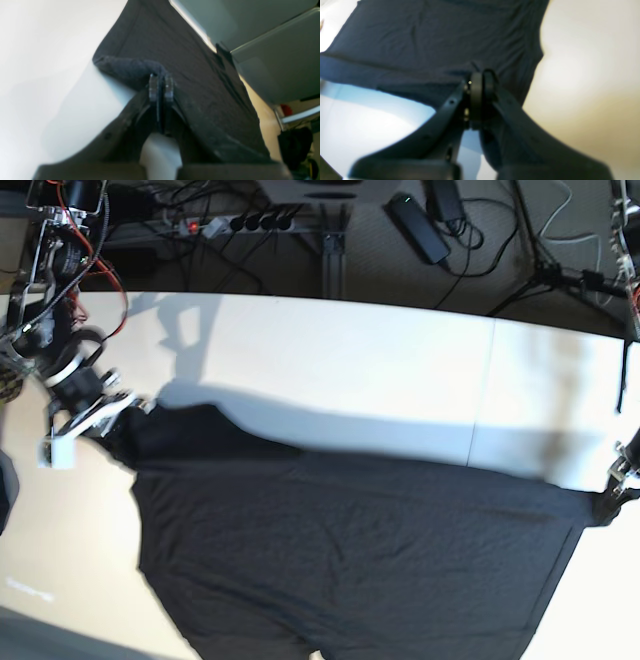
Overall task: Fold the T-shirt properly
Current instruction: 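Lift the shirt with both grippers and pull it taut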
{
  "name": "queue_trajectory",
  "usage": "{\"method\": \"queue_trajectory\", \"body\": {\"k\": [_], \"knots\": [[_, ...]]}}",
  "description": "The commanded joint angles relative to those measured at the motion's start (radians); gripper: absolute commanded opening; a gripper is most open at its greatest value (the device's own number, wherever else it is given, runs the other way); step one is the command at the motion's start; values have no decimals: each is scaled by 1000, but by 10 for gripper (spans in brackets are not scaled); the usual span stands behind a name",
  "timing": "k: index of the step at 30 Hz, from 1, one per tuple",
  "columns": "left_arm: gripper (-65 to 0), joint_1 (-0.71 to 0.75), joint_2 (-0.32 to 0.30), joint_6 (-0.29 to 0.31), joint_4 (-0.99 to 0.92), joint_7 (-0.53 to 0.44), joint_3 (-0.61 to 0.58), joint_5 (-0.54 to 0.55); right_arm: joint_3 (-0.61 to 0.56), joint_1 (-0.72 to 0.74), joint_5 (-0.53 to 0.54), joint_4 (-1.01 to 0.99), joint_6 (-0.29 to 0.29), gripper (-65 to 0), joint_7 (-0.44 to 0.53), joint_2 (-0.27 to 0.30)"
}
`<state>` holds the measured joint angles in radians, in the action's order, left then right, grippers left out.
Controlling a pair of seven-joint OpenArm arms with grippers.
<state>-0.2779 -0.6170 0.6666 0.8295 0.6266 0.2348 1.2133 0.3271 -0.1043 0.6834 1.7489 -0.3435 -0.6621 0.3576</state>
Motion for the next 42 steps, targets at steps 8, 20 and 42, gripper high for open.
{"method": "queue_trajectory", "body": {"k": [8, 20, 42], "knots": [[-650, -24, -4, 32, 14, -110, 6, -82, -137, 217, -15, -155, -51, -650, 25, 58], [-650, -50, 26, 32, 13, -183, 2, -188, -208, 487, -64, -402, -73, -650, 25, 58], [-324, -270, 95, -5, -198, -414, -211, -470, -297, 591, -157, -552, -72, -650, 35, 55]]}}
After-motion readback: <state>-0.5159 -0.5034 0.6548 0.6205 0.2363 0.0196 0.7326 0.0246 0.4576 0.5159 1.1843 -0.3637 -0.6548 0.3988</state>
